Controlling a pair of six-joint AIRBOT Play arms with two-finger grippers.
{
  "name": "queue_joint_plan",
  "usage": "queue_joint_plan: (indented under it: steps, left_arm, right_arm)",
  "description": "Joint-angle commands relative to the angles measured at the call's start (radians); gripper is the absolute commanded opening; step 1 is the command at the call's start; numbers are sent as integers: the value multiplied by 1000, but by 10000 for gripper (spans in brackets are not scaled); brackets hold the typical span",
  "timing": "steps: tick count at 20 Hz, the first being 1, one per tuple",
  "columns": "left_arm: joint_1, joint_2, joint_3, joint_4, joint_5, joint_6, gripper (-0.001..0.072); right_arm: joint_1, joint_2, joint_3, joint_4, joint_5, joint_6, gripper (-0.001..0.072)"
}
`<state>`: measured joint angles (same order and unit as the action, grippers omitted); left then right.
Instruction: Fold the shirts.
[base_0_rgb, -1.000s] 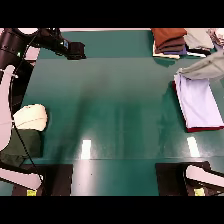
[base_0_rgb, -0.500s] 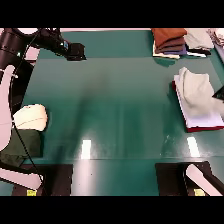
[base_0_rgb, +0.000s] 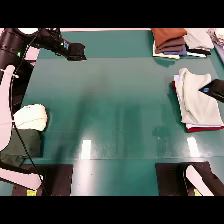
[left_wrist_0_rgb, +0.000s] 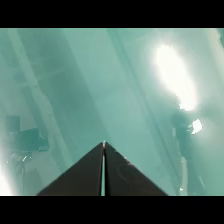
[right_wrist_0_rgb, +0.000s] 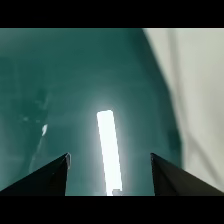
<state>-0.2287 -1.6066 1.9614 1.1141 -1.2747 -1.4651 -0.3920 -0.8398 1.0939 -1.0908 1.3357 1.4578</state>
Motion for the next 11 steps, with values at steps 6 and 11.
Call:
queue_joint_plan:
  steps: [6,11]
  left_arm:
    - [0,1,0,0,11,0,27]
    - [0,1,0,0,11,0,27]
  right_arm:
    - [445,-64,3,17,-98,-2,17]
    - [499,-89,3,19,-114,-2,17]
